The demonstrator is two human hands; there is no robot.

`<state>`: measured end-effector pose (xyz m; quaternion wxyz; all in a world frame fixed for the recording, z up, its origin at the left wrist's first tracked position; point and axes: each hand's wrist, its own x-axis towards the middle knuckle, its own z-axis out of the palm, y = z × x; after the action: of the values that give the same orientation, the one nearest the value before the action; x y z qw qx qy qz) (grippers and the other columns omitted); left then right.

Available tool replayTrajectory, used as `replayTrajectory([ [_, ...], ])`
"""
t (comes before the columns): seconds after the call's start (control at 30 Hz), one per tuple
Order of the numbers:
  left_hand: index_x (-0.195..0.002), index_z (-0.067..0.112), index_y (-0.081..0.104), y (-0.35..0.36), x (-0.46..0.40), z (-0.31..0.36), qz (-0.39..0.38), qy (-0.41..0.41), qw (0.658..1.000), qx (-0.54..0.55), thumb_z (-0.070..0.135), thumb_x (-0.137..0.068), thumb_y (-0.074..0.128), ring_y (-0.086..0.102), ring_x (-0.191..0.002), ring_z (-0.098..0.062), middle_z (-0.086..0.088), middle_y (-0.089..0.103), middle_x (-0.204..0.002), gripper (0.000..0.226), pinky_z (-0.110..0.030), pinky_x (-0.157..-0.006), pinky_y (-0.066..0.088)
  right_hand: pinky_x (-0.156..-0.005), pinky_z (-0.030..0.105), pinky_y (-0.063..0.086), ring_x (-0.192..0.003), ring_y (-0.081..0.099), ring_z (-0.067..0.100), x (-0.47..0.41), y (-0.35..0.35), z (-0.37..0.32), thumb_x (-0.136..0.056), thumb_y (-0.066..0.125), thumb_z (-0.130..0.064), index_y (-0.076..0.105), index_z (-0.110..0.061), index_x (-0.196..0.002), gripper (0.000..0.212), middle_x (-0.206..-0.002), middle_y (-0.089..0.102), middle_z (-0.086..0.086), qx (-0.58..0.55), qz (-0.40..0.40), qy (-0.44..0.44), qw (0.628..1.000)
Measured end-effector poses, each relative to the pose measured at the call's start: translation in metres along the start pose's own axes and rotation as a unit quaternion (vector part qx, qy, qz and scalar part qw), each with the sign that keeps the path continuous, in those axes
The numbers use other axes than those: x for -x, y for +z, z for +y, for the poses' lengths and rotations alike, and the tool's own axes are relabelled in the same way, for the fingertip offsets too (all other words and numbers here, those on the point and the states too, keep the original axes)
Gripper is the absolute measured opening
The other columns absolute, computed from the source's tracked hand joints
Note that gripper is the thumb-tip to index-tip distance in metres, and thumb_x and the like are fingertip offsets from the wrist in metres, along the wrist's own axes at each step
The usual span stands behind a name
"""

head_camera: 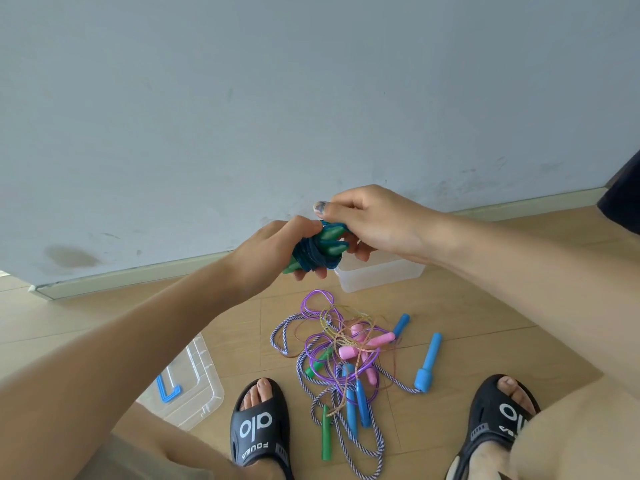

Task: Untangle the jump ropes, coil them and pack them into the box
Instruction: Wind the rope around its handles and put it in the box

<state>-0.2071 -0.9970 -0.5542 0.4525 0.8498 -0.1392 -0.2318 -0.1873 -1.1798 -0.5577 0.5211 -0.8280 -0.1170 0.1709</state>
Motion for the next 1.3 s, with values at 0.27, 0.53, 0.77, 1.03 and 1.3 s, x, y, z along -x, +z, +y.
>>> replayTrajectory([
  [0.27,-0.105,0.005,0.056,0.0,-0.008,-0.006,-0.004,0.023,0.992,0.124,0.039,-0.094,0.033,0.047,-0.059,-0.029,-0.022,0.072,-0.09,0.042,-0.039,-0.062,0.036,-0.041,0.021,0.033,-0.051,0.042,0.014,0.005,0.001,-0.002,-0.099,0.057,-0.034,0.054,-0.014,-0.072,0.034,-0.066,0.045,0.003,-0.089,0.03,0.025,0.995],
  [0.53,-0.1,0.02,0.051,-0.001,-0.007,-0.001,0.051,0.034,0.982,0.177,0.03,-0.096,0.04,0.045,-0.061,-0.031,-0.022,0.057,-0.088,0.016,-0.042,-0.06,0.035,-0.047,0.021,0.044,-0.056,0.055,0.012,0.01,-0.001,-0.006,-0.1,0.053,-0.02,0.062,-0.01,-0.09,0.017,-0.079,0.06,0.007,-0.192,0.021,0.067,0.979],
  [0.77,-0.101,0.006,0.052,-0.007,-0.006,-0.002,0.069,0.021,0.977,0.202,0.031,-0.096,0.039,0.044,-0.061,-0.032,-0.039,0.054,-0.101,0.029,-0.047,-0.064,0.031,-0.053,0.02,0.048,-0.062,0.057,0.012,0.013,-0.011,-0.01,-0.097,0.059,-0.017,0.067,-0.009,-0.091,0.013,-0.076,0.067,0.003,-0.303,-0.035,0.106,0.946],
  [1.03,-0.102,0.008,0.054,-0.007,-0.004,0.0,0.06,0.022,0.98,0.186,0.033,-0.095,0.04,0.045,-0.066,-0.036,-0.038,0.058,-0.1,0.029,-0.047,-0.065,0.033,-0.06,0.02,0.054,-0.066,0.064,0.012,0.012,-0.016,-0.009,-0.094,0.063,-0.015,0.069,-0.011,-0.089,0.008,-0.08,0.069,0.005,-0.341,-0.029,0.128,0.931],
  [1.3,-0.104,0.01,0.051,-0.004,-0.002,0.003,0.054,0.025,0.993,0.104,0.02,-0.104,0.037,0.049,-0.057,-0.027,-0.033,0.061,-0.093,0.018,-0.037,-0.061,0.037,-0.056,0.018,0.05,-0.063,0.062,0.01,0.01,-0.016,-0.009,-0.09,0.064,-0.006,0.068,-0.011,-0.084,0.009,-0.074,0.067,0.003,-0.301,-0.028,0.147,0.942],
])
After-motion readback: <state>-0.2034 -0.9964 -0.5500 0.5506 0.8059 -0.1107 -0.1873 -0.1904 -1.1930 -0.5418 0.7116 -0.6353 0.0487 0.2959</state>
